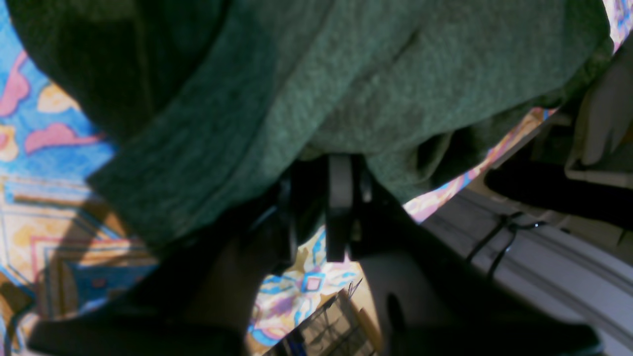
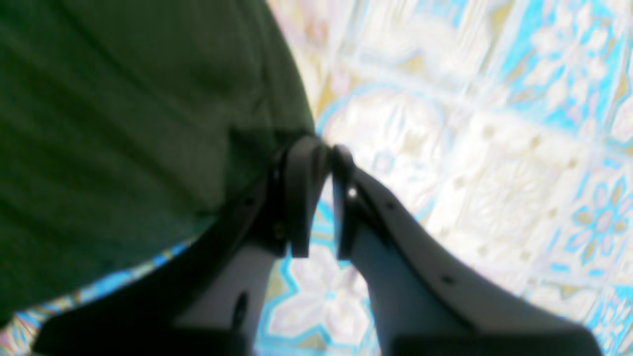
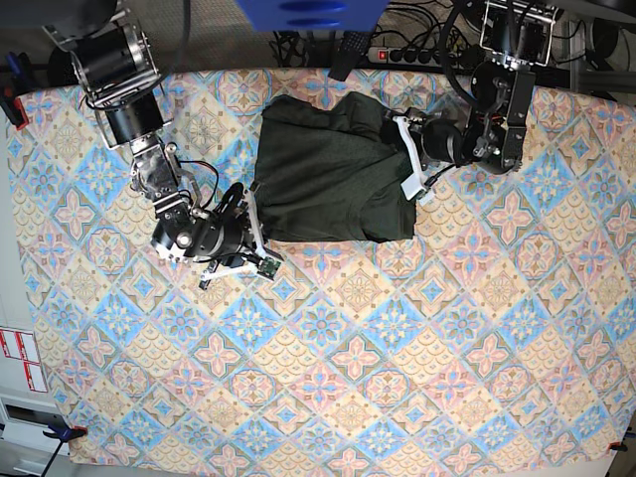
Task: Fold the T-shirt properly
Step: 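Press and tuck the bundle's edge with the right gripper, then grip the bundle with both grippers and rotate it on the cloth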
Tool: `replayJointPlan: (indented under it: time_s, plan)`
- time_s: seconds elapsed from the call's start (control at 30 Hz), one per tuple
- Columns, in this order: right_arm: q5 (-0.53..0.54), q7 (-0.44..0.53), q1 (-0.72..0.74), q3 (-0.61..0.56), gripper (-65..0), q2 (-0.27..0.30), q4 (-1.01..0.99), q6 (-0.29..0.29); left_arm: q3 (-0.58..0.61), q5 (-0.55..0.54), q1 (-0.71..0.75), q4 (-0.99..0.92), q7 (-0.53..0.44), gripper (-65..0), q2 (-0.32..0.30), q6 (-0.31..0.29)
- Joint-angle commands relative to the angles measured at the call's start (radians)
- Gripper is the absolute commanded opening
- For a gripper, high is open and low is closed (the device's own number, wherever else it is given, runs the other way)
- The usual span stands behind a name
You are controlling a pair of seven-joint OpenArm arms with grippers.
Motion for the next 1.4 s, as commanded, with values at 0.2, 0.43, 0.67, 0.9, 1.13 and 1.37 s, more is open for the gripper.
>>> replayJointPlan:
  time_s: [0.2, 0.43, 0.67, 0.9, 1.13, 1.37]
  plan:
    - [0.008, 0.026, 0.054, 0.027, -57.6, 0.002, -0.106, 0.002, -0.002, 0.092, 0.045, -0.006, -0.06, -55.4, -0.054, 0.031]
    - [0.008, 0.064, 0.133, 0.024, -57.6, -0.021, -0.242, 0.002, -0.002, 0.094, 0.068, 0.014, -0.055, -55.4, -0.06, 0.033]
    - [0.006, 0.061, 0.133, 0.011, -57.6, -0.024, -0.27, 0.002, -0.002, 0.18, 0.054, 0.012, -0.06, -55.3, -0.057, 0.033]
    - [0.008, 0.061, 0.101, -0.15, -57.6, -0.023, -0.209, 0.002, 0.077, 0.287, 0.004, 0.004, -0.098, -55.4, -0.057, 0.033]
    - [0.008, 0.06, -0.011, -0.154, -59.2, 0.005, -0.101, 0.002, 0.081, 0.37, -0.067, -0.012, -0.103, -55.4, -0.054, 0.033]
    - [0.011, 0.056, -0.064, -0.154, -59.9, 0.054, -0.02, 0.002, 0.1, 0.435, -0.161, -0.014, -0.103, -55.1, -0.054, 0.033]
